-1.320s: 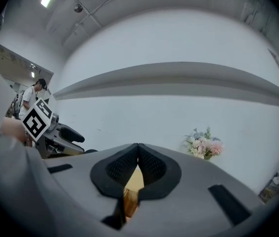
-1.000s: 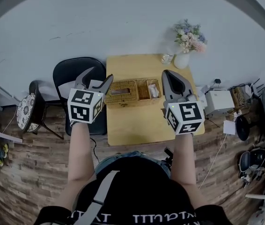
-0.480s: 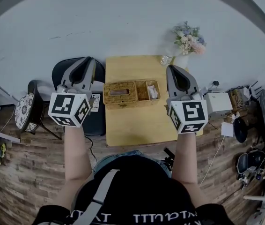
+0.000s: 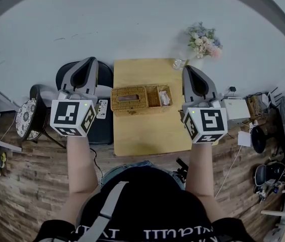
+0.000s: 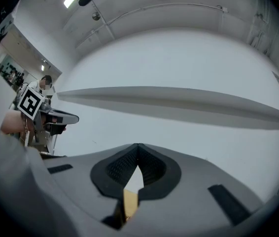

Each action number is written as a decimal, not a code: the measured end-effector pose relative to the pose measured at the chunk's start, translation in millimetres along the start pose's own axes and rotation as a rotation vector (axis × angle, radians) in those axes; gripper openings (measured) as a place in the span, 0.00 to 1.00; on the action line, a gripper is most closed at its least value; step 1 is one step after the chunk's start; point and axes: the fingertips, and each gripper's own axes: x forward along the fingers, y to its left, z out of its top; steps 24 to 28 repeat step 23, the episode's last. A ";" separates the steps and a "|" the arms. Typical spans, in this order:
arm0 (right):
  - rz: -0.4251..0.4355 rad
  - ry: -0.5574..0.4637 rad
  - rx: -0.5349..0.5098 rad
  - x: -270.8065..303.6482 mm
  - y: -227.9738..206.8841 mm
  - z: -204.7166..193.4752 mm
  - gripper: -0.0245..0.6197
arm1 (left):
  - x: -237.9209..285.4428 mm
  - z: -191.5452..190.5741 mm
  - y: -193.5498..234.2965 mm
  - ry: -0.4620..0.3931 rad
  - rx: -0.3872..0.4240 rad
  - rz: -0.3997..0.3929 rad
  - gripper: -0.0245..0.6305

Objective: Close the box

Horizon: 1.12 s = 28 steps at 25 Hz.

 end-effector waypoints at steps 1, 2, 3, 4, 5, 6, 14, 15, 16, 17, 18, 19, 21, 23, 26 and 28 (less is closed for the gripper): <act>-0.001 0.000 0.001 -0.3 -0.3 0.3 0.06 | 0.0 0.7 -0.1 0.001 0.005 0.002 0.05; -0.001 0.000 0.002 -0.8 -0.3 0.6 0.06 | -0.3 1.1 -0.4 0.002 0.010 0.003 0.05; 0.002 -0.002 0.004 -1.4 -0.1 0.8 0.06 | -0.6 1.3 -0.9 0.003 0.014 0.004 0.05; 0.004 -0.004 0.004 -2.1 -0.1 1.1 0.06 | -0.6 1.4 -1.5 0.004 0.018 0.006 0.05; 0.005 -0.006 0.003 -2.6 -0.4 1.4 0.06 | -0.4 1.4 -2.3 0.006 0.023 0.007 0.05; 0.005 -0.007 0.001 -3.1 -0.7 1.7 0.06 | -0.1 1.3 -3.3 0.008 0.026 0.008 0.05; 0.009 -0.015 -0.001 -5.2 -1.6 4.7 0.06 | 1.4 -2.2 -9.3 0.023 0.039 0.011 0.05; 0.009 -0.017 -0.001 -5.5 -1.5 5.2 0.06 | 1.2 -2.6 -10.2 0.025 0.040 0.010 0.05; 0.009 -0.018 -0.001 -5.6 -1.6 5.5 0.06 | 1.3 -2.9 -11.0 0.026 0.043 0.009 0.05; 0.010 -0.018 -0.001 -5.4 -1.7 5.5 0.06 | 1.8 -3.1 -11.6 0.028 0.047 0.009 0.05; 0.010 -0.018 -0.001 -5.0 -2.0 5.3 0.06 | 2.4 -3.2 -11.9 0.028 0.050 0.009 0.05; 0.011 -0.018 0.000 -4.7 -2.1 5.0 0.06 | 2.9 -3.1 -12.3 0.028 0.053 0.009 0.05; 0.012 -0.017 0.000 -4.7 -2.1 4.3 0.06 | 3.2 -2.8 -12.9 0.027 0.056 0.010 0.05; 0.012 -0.015 0.000 -4.9 -1.9 3.4 0.06 | 2.7 -2.5 -13.5 0.026 0.057 0.011 0.05; 0.012 -0.015 0.000 -4.9 -1.9 3.4 0.06 | 2.7 -2.5 -13.5 0.026 0.057 0.011 0.05; 0.012 -0.015 0.000 -4.9 -1.9 3.4 0.06 | 2.7 -2.5 -13.5 0.026 0.057 0.011 0.05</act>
